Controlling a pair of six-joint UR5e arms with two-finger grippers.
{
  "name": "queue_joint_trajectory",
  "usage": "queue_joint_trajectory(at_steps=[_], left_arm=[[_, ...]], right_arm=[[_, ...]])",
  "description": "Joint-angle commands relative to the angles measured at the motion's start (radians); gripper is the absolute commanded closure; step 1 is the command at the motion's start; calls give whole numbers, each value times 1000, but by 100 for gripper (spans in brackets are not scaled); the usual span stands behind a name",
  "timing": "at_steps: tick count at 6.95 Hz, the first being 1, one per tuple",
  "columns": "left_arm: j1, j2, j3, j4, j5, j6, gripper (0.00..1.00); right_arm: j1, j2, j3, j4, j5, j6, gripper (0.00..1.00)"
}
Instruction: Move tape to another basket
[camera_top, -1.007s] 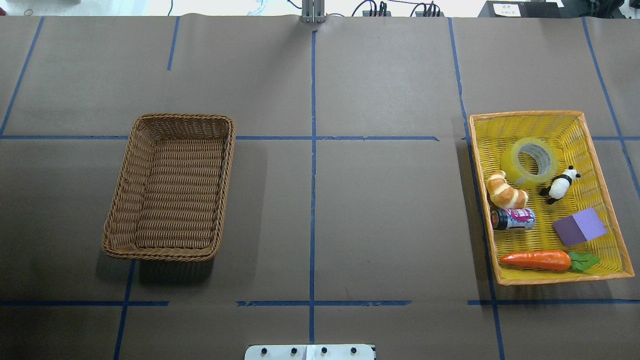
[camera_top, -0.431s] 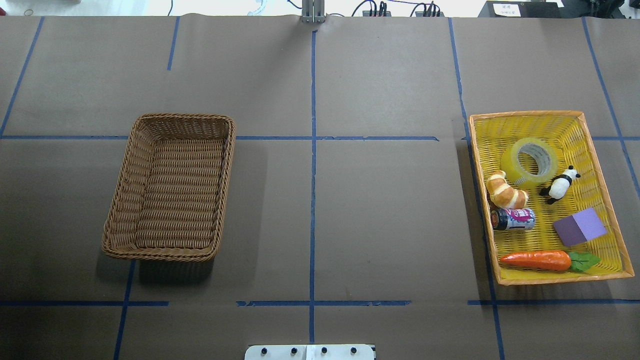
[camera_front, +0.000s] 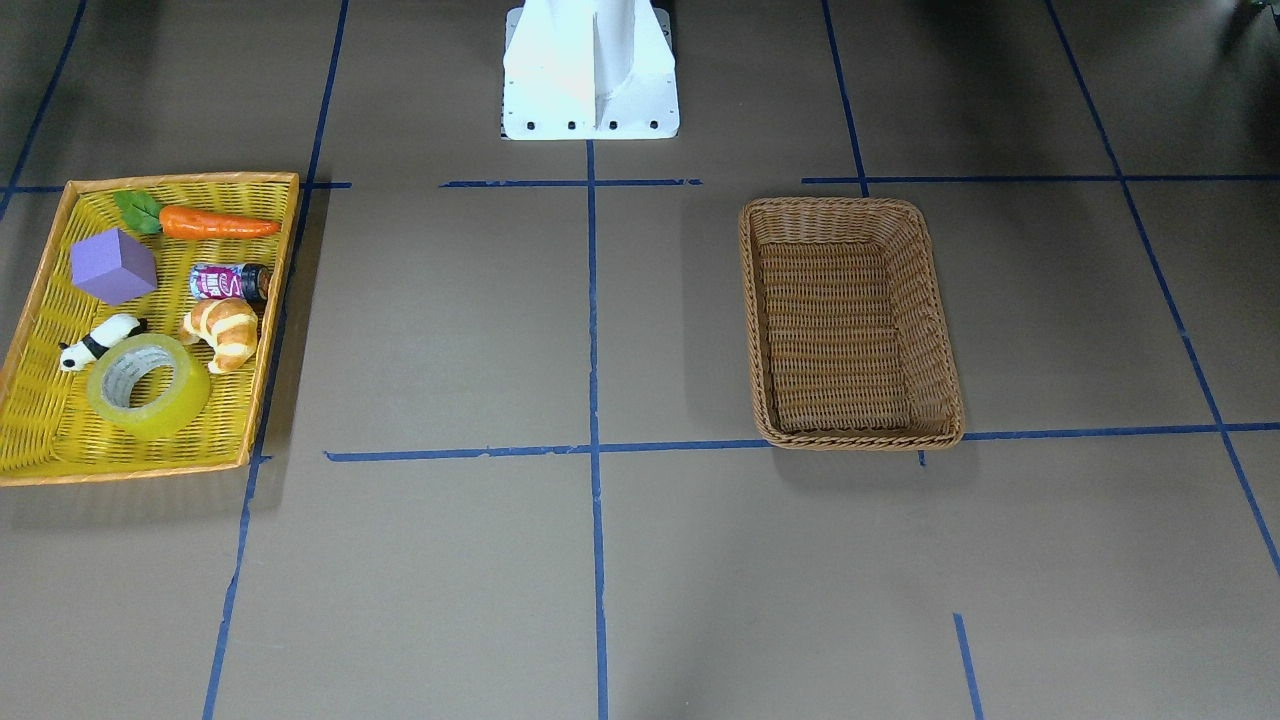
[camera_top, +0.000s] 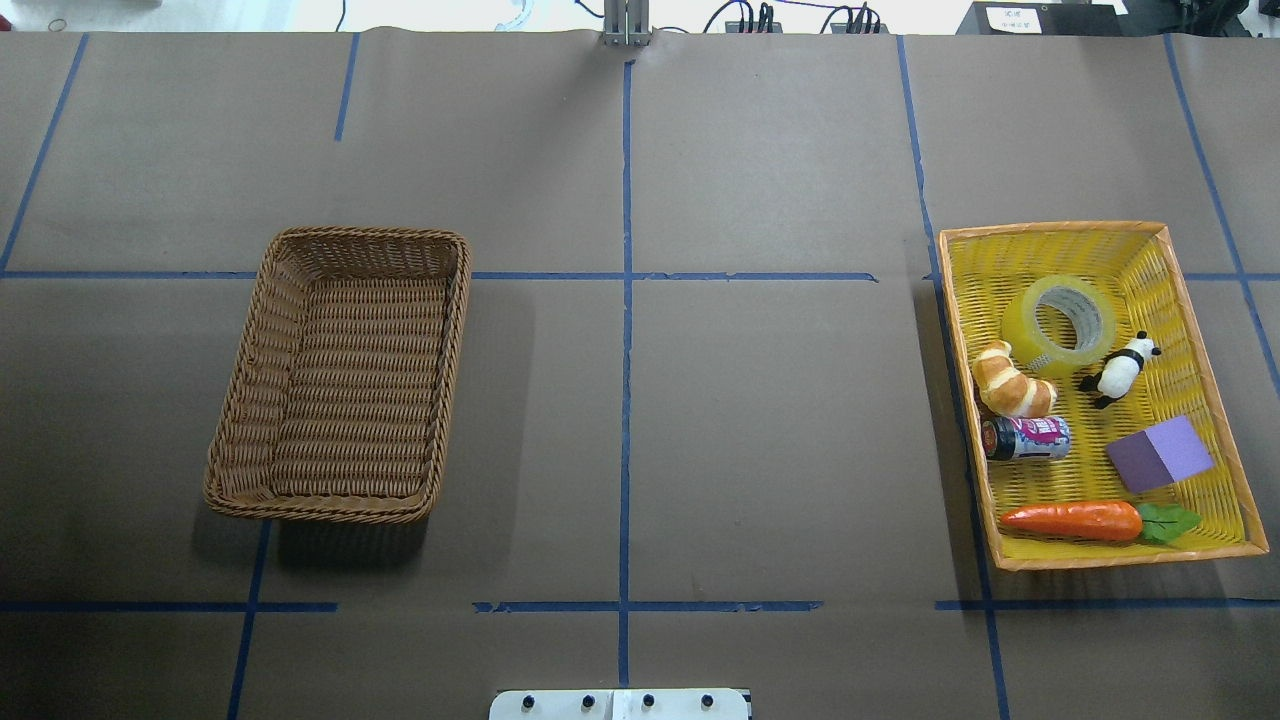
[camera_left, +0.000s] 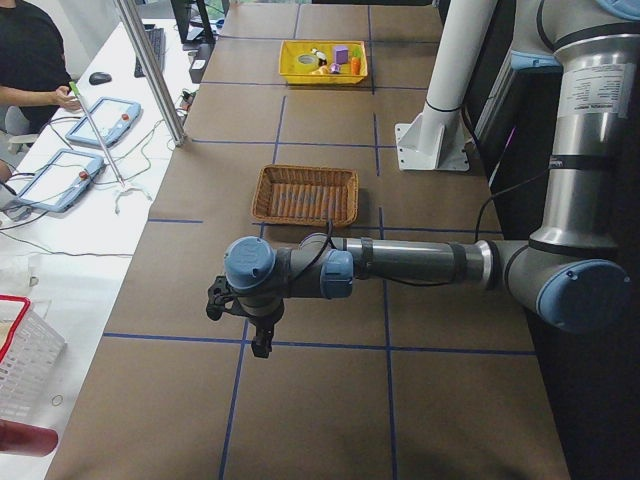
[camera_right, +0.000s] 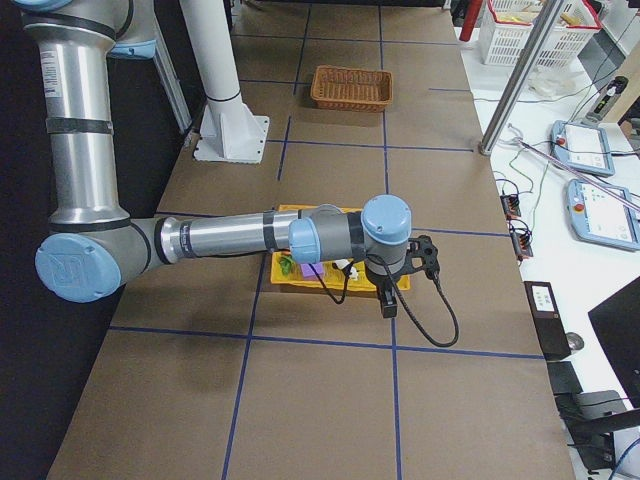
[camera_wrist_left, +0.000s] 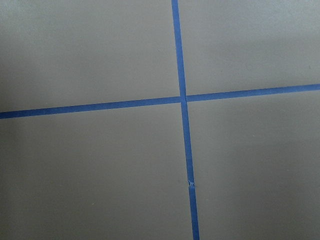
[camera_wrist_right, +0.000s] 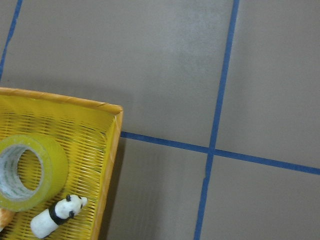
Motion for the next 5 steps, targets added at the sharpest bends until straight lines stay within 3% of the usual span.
queue_joint_trajectory(at_steps=[1,4,5], left_arm=[[0,2,0,-2,-2,0,0],[0,-2,0,-2,-2,-6,0],[0,-2,0,-2,-2,-8,0]], right_arm=[[-127,28,45,1,-71,131,0],[-335,123,62,12,-110,419,1],[-384,140,53,12,-151,425,1]])
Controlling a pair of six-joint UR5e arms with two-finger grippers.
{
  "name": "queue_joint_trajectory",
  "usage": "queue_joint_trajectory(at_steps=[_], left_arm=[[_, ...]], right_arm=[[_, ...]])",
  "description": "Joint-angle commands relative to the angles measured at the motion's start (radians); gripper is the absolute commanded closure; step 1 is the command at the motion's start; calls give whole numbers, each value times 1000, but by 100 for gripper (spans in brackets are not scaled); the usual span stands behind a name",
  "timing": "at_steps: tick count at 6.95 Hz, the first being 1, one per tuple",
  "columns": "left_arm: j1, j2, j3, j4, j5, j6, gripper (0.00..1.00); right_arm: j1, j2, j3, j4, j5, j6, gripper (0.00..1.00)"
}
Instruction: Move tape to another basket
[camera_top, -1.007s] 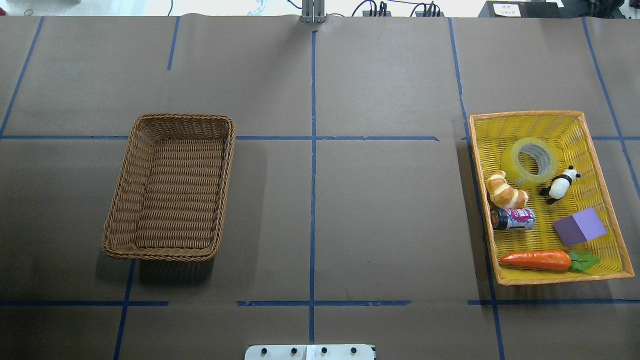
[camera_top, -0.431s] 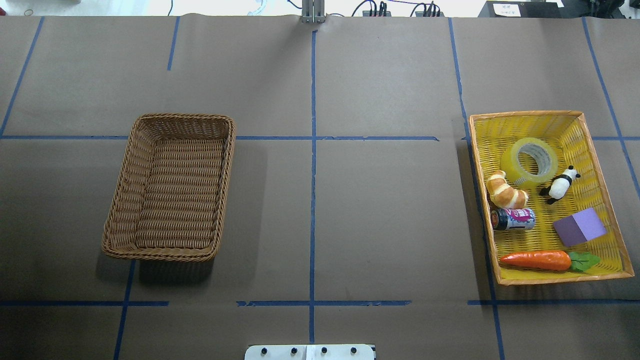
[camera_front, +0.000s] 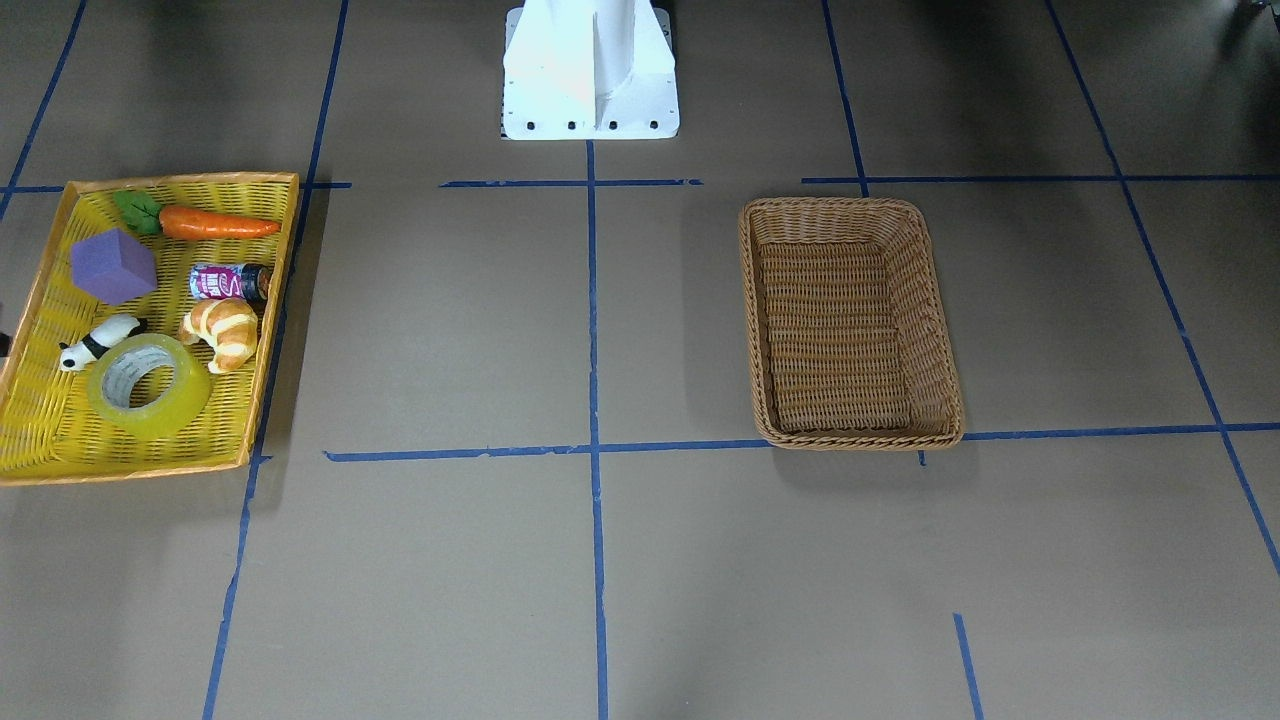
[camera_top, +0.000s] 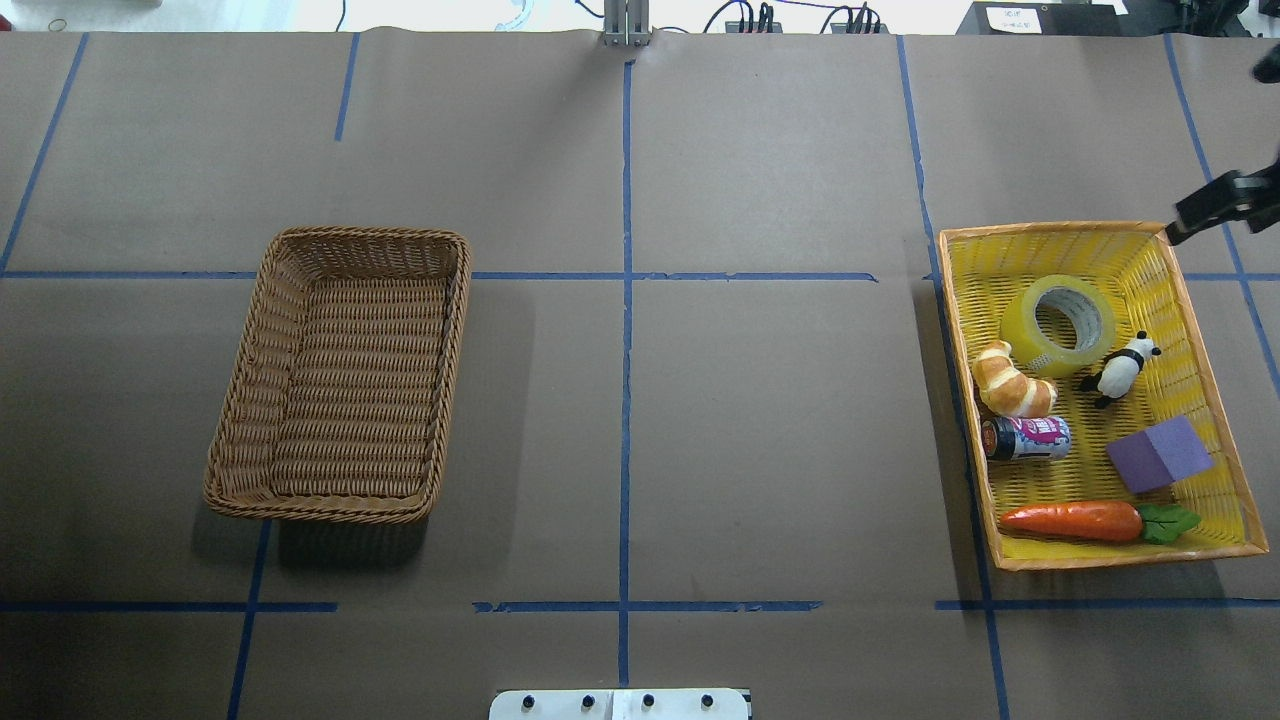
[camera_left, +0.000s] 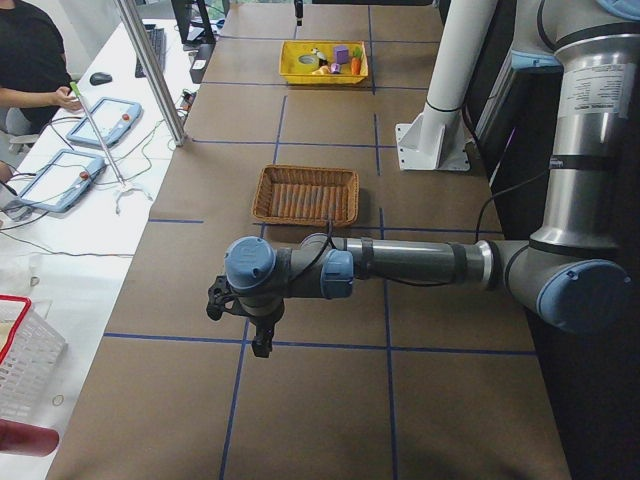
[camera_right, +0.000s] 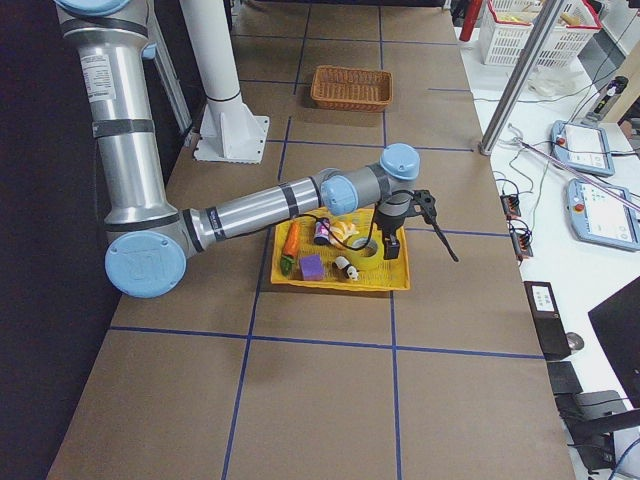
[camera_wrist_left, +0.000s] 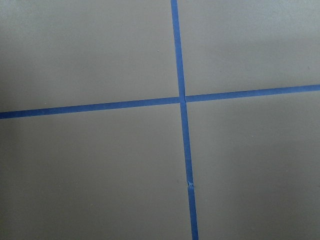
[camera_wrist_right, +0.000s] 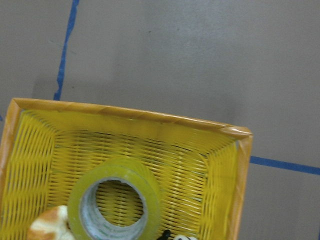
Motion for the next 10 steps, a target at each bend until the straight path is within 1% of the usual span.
queue_joint_trajectory(at_steps=[1,3,5,6,10], left_arm=[[2,-1,2,1,0,-2,0],[0,-1,2,1,-2,-3,0],[2,-1,3,0,-2,-4,0],[2,-1,2,0,-2,-4,0],[2,-1,0,1,-2,-4,0]], right_arm=[[-106,30,-8,3,-63,64,1],[-152,32,-32,4,-102,64,1],[-177,35,-115,131,-106,64,1],[-188,37,-155,134,-112,62,1],[-218,38,-215,133,-111,56,1]])
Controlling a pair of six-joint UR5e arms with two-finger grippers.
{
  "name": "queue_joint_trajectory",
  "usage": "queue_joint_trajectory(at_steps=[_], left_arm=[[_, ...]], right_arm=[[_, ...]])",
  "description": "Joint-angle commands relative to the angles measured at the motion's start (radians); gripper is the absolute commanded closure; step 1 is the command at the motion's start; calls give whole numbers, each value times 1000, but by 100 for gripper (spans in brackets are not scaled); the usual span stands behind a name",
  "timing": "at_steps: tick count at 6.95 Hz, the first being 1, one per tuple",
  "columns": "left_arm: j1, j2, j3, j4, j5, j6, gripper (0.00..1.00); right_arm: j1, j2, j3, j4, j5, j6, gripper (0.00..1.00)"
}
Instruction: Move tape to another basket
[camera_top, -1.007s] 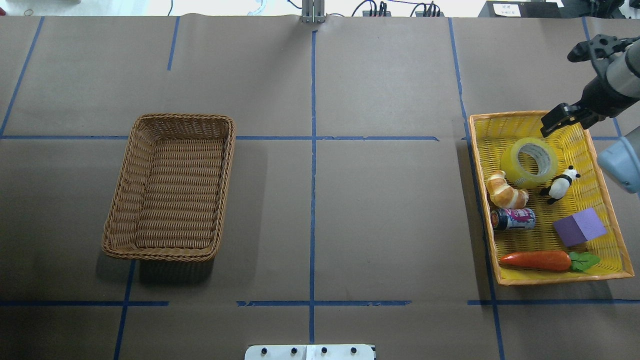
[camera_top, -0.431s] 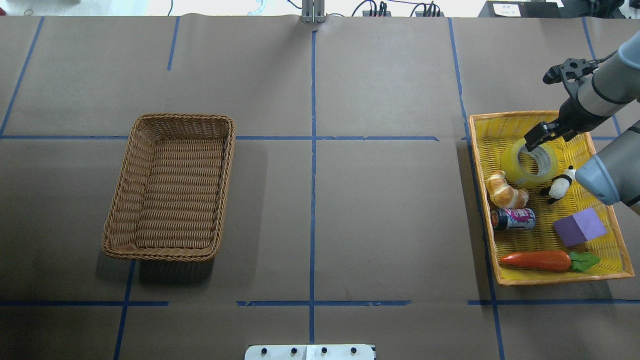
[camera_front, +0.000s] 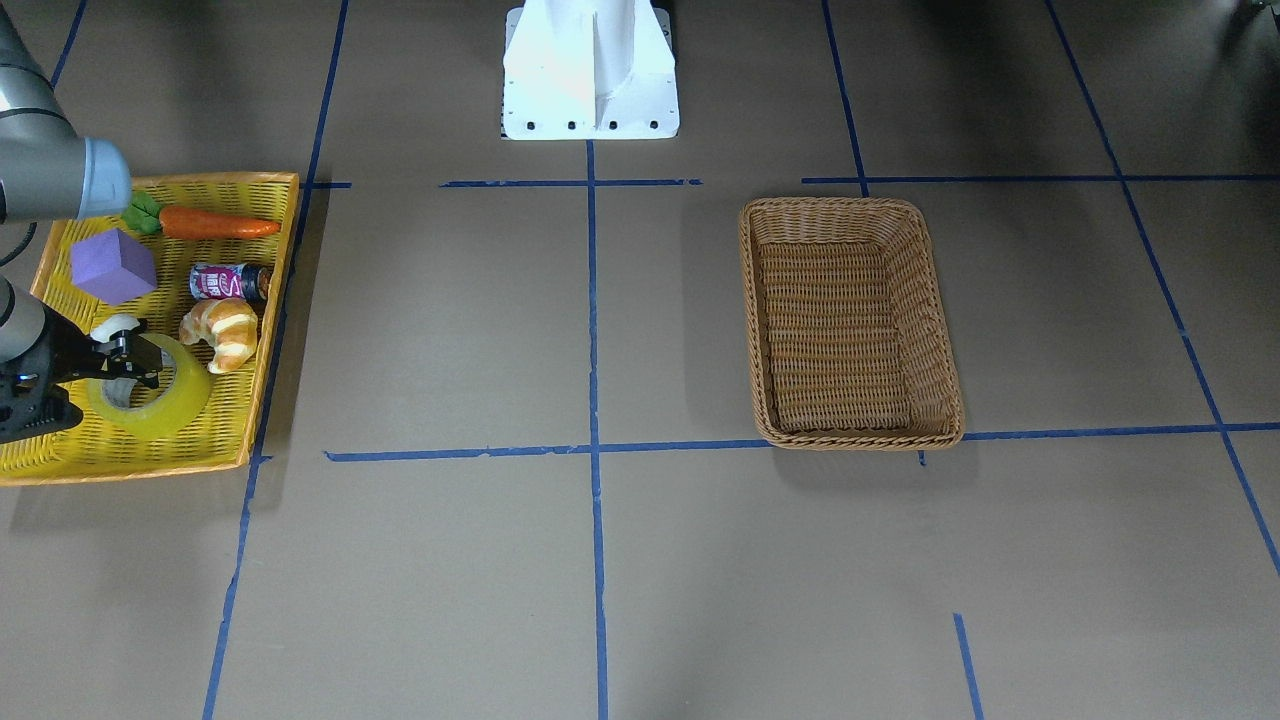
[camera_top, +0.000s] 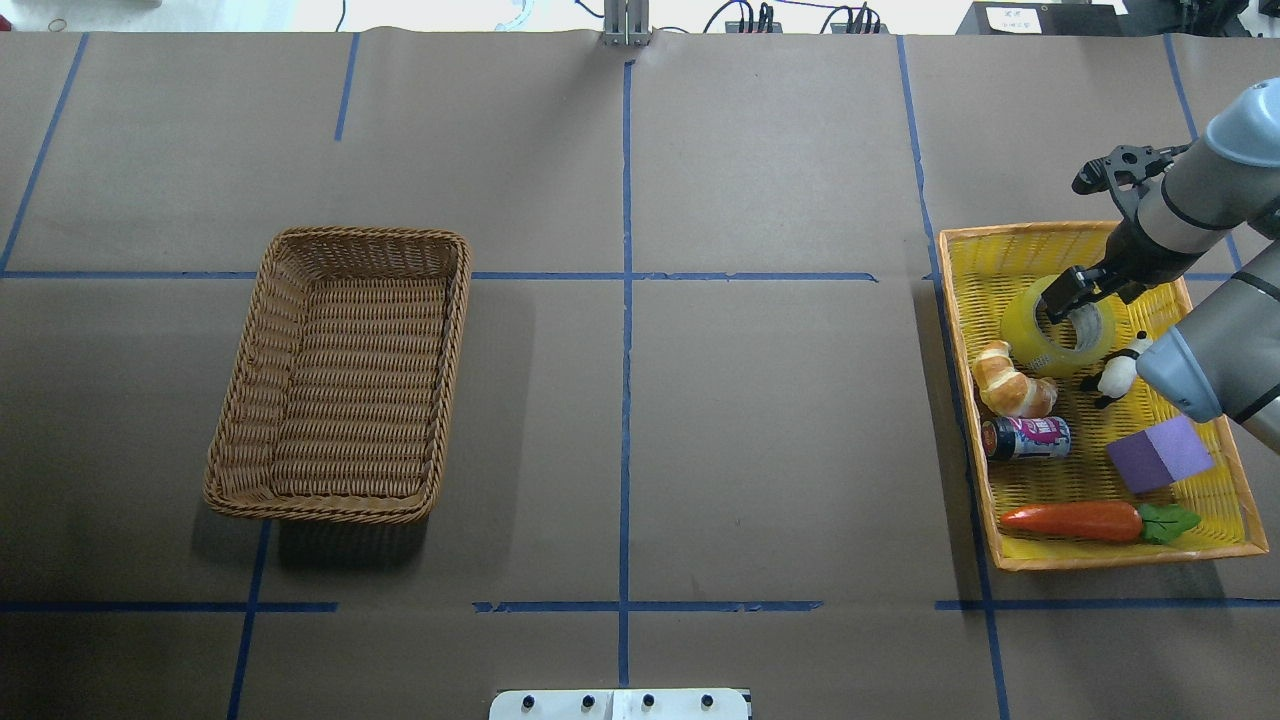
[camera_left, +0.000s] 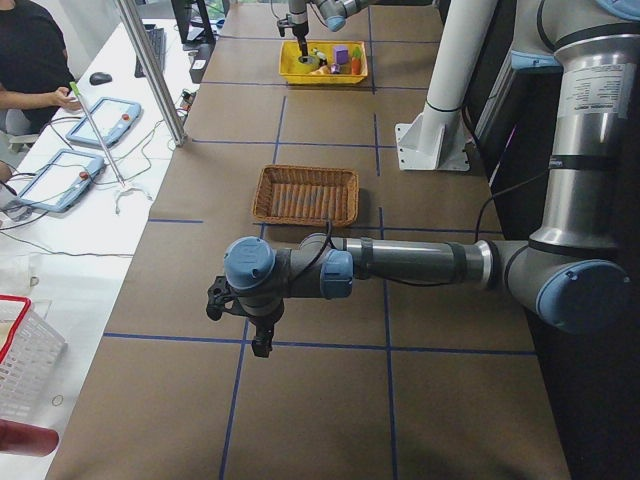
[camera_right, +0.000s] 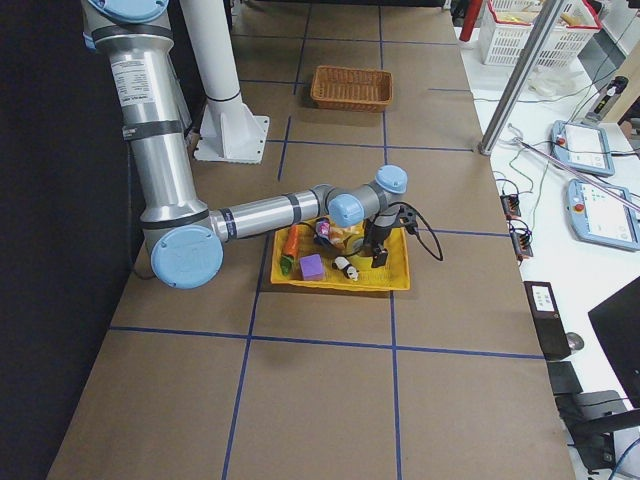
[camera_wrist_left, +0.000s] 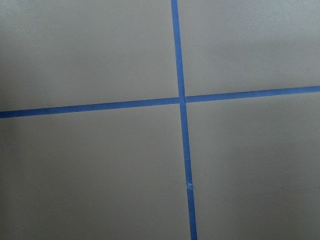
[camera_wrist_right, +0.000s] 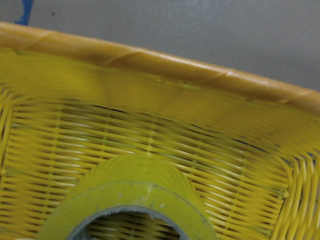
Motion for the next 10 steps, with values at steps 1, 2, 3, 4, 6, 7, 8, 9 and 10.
queue_joint_trajectory(at_steps=[1,2,3,4,6,7,8,9,10], left_arm=[[0,0,0,1,-2,0,0],[0,0,0,1,-2,0,0],[0,0,0,1,-2,0,0],[0,0,0,1,0,-2,0],[0,-2,-1,1,-2,-9,0],[0,-2,-3,-1,-5,-23,0],[0,-2,-4,-1,-5,-23,0],[0,-2,-10,1,-5,-25,0],[0,-2,-12,1,-5,-26,0]], right_arm=[[-7,1,-22,0,1,-3,1],[-7,1,-22,0,1,-3,1],[-5,1,-22,0,4,0,16],[-4,-1,-21,0,6,-5,63],[1,-1,-21,2,6,-33,98],[9,-1,-18,2,6,-41,100],[38,1,5,0,15,-38,100],[86,1,45,0,64,-35,100],[145,1,77,0,144,-35,100]])
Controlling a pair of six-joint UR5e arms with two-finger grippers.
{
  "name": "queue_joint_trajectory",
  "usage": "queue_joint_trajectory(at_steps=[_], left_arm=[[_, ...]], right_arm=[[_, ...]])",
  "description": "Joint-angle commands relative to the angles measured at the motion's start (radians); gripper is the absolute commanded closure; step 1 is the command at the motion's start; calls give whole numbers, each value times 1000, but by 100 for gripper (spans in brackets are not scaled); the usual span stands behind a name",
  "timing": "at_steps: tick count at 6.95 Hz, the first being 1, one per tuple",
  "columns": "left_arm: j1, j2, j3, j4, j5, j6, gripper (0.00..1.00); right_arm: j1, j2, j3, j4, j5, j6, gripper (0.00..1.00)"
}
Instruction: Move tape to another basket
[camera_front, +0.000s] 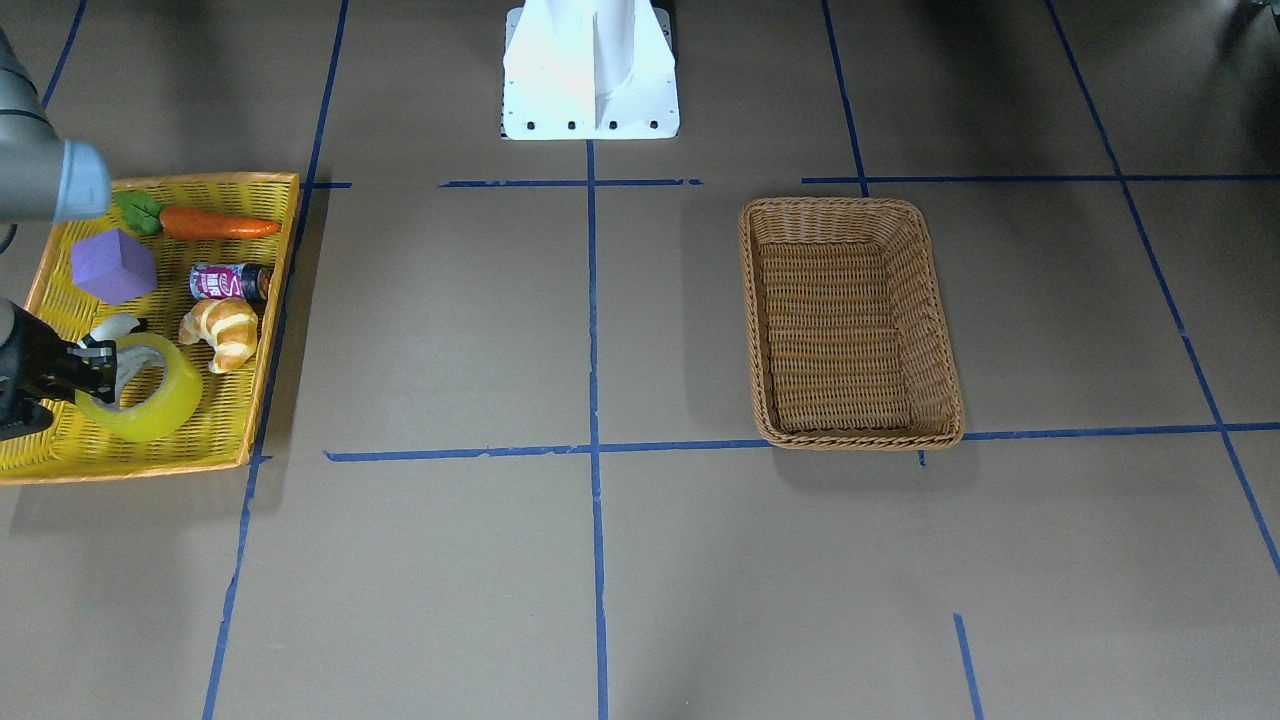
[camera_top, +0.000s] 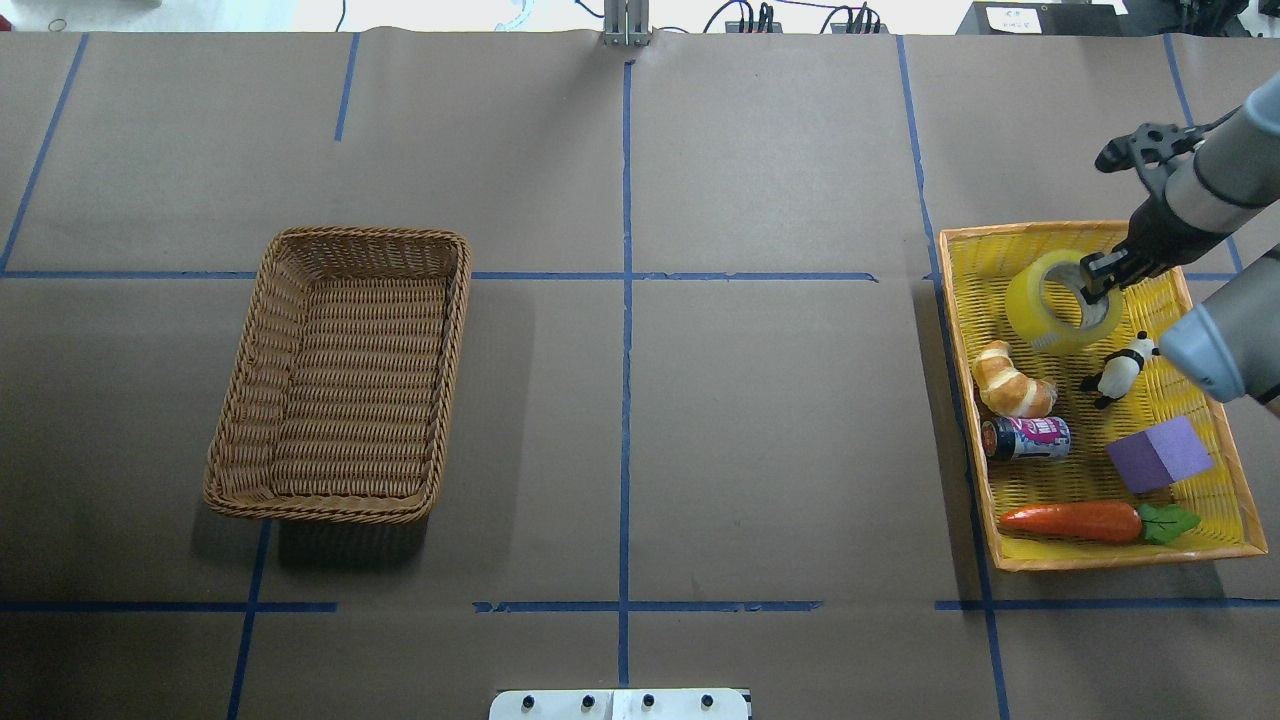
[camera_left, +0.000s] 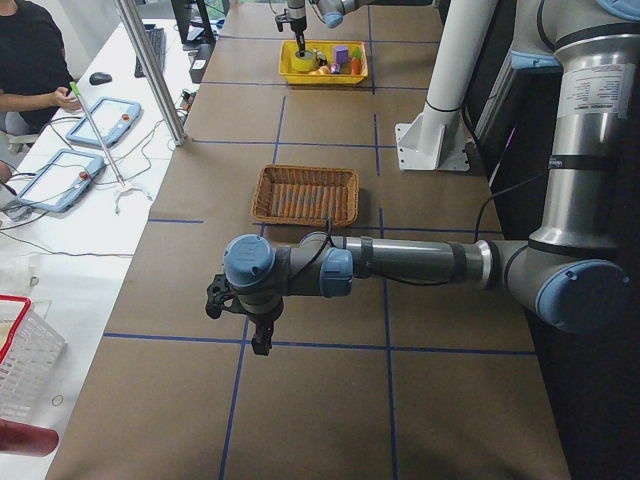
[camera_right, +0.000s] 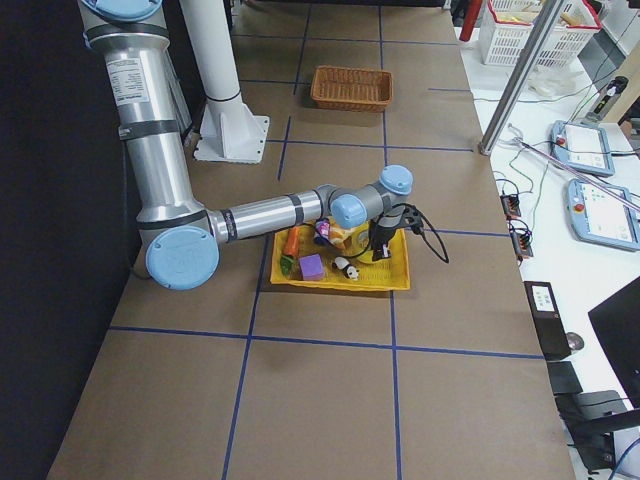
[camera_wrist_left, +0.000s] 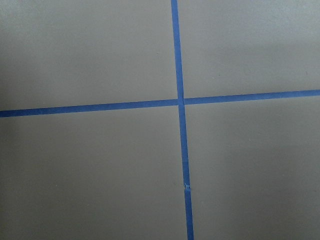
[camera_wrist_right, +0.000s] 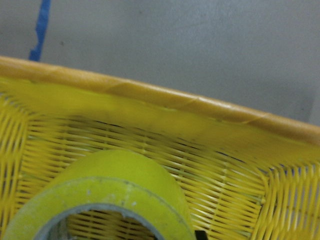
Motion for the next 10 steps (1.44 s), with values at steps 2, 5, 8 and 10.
queue_joint_trajectory(at_steps=[2,5,8,10], left_arm=[[2,-15,-6,0,-8,-1,0],[142,-99,-49,-91,-6,-305,0],[361,-155,-49,-500,-3,-880,0],[512,-263,-48,-669,1,-1280,0]], right_arm=[[91,49,69,-2,165,66,100],[48,164,75,10,226,264,100],[-50,166,35,448,217,755,100],[-136,164,40,722,178,1082,100]])
